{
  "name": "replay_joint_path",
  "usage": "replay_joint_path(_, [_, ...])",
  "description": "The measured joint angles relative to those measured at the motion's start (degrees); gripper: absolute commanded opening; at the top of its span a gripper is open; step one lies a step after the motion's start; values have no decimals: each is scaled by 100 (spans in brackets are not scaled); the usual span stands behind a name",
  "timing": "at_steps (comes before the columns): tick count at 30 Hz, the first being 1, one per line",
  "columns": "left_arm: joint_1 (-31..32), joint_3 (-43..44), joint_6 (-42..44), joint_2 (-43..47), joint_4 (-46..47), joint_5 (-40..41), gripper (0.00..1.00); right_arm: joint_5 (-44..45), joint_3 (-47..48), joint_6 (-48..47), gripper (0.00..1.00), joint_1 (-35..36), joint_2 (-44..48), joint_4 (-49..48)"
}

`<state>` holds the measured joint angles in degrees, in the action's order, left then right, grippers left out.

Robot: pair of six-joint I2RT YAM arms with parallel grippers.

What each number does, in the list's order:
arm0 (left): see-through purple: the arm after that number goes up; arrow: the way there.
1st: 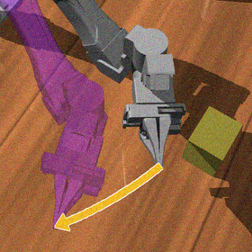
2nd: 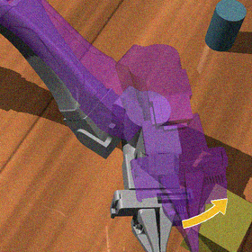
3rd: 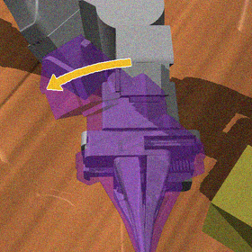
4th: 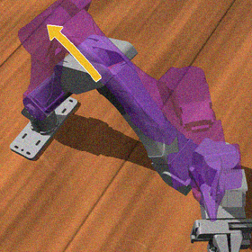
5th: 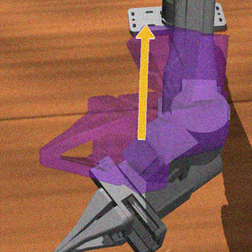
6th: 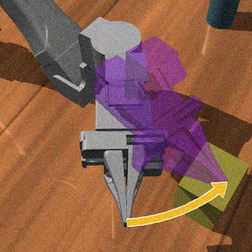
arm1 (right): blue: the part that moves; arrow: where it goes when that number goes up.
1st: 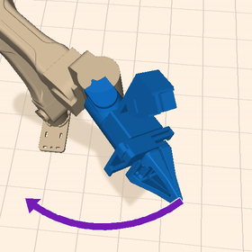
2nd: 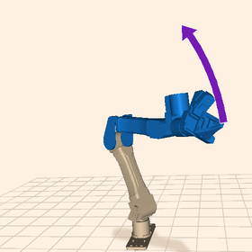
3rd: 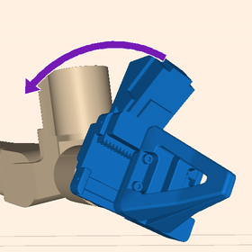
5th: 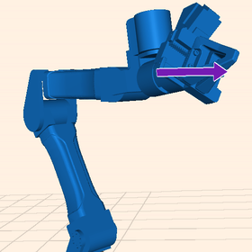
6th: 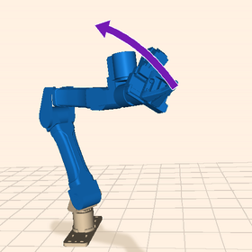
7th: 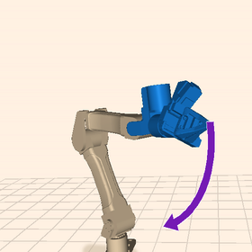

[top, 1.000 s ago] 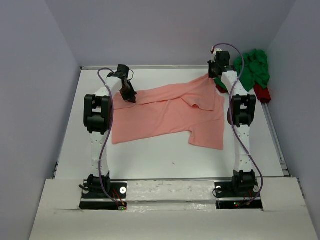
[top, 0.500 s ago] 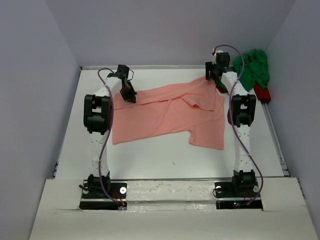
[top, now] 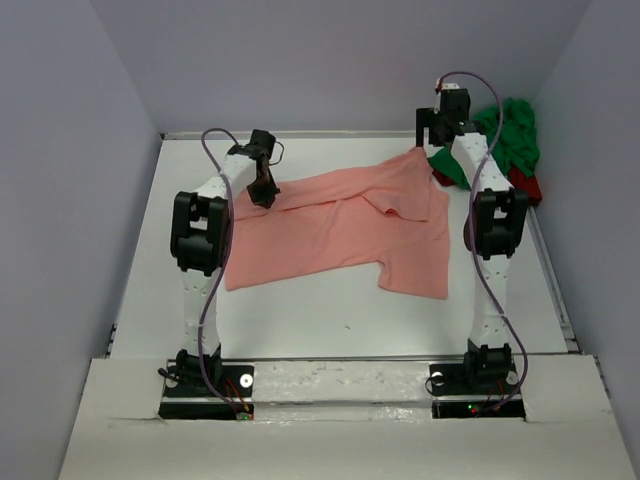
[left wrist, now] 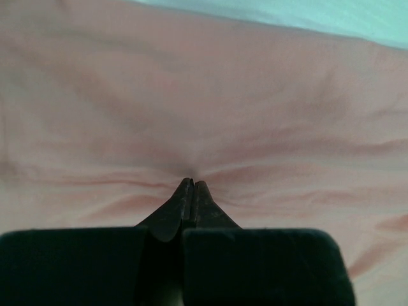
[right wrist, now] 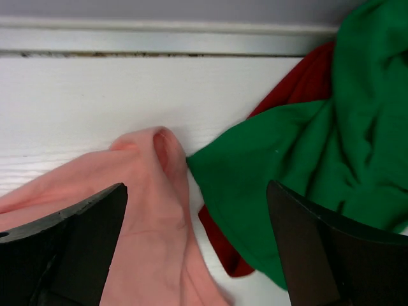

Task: Fold and stack the t-shirts
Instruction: Fold the flattened tshirt in 1/3 of the way

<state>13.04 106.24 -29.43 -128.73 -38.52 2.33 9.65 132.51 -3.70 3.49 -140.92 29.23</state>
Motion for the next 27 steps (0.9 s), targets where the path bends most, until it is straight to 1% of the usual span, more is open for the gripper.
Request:
replay_joint_path(2, [105,-179,-46,299,-120,299,0,74,-125,153,95,26,496,70])
replay_joint_path(4, [214,-483,-140,723,-160,586,2,114,-468,446,95,46,1075,103])
replay_joint_path(6, [295,-750,-223,1128,-179,852,2,94,-1300,815,93,79,2090,9])
replay_joint_path(7, [356,-918,-280,1403,-210,1036,3,72,-1733,966,88,96,2555,11])
replay_joint_path(8, [387,-1025,-306,1585,-199,1161,3,46,-2164,1154,77,122,3036,48])
replay_joint_path(9, [420,-1130,-348,1777,-203,1274,3,20,-2439,1239,69,146,3324,31])
replay_joint_path(10, [446,-1226,-367,1917,-173,1329,0,-15,-2804,1311,54,188,3698,35])
replay_joint_path(11, [455,-1292,-374,2004,-162,1325,0,-63,-3132,1429,2,245,3989,50])
replay_joint_path(12, [461,-1357,-387,2063,-160,1307,0,-79,-3346,1443,0,308,4157,87])
replay_joint_path(14, [459,-1394,-396,2017,-140,1198,0,-90,-3901,1534,0,483,4446,151])
replay_joint_path(15, [459,-1401,-400,1947,-138,1130,0,-90,-4070,1539,0,520,4485,256])
replay_joint_path(19, [444,-1401,-404,1443,4,564,0,-2,-4802,1554,0,1040,4581,503])
replay_joint_path(20, [448,-1401,-407,1239,50,376,0,9,-4892,1552,0,1132,4607,586])
replay_joint_path(24, [448,-1207,-402,636,17,72,0,92,-4955,1585,0,1368,4750,815])
replay_joint_path(27, [448,-901,-404,518,-4,-37,0,155,-5010,1633,0,1381,4924,804])
